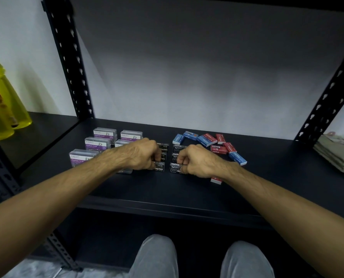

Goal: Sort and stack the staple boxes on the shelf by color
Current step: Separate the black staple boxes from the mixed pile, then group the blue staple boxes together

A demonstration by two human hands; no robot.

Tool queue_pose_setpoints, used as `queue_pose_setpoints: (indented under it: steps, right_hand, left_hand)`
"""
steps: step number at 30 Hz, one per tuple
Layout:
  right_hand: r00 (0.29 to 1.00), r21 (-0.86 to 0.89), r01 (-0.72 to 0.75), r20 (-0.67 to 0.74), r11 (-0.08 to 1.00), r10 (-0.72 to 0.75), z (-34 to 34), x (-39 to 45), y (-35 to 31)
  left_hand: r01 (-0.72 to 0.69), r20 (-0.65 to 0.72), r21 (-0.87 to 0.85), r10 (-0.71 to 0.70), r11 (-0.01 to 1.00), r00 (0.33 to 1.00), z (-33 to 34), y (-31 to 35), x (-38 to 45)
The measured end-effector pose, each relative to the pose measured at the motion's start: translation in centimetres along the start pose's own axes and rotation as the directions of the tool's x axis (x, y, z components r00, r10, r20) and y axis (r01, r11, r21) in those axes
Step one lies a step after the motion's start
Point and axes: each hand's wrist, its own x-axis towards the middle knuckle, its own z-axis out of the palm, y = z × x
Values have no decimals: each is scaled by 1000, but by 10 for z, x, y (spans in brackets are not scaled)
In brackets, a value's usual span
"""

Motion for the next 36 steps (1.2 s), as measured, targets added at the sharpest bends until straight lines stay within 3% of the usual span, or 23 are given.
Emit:
queue_pose_setpoints:
  steps: [7, 17, 26, 36]
  right_hand:
    - [1000, 37, -14, 18, 999, 14, -12, -5, 4]
    - [974, 136, -79, -199, 988, 106, -88, -16, 39]
    - [978, 123, -162, -110, 979, 176, -76, -21, 62]
    - [989, 21, -143, -39, 989, 144, -24, -18, 70]
  left_hand:
    - [-15, 4, -10, 15, 1000, 1000, -7, 1, -4]
    - [-65, -151, -154, 42, 986, 988, -57, 11, 13]
    - [-159, -110, -269, 134, 950, 985, -44, 57, 62]
    - [-225, -15, -249, 228, 942, 973, -8, 82, 104]
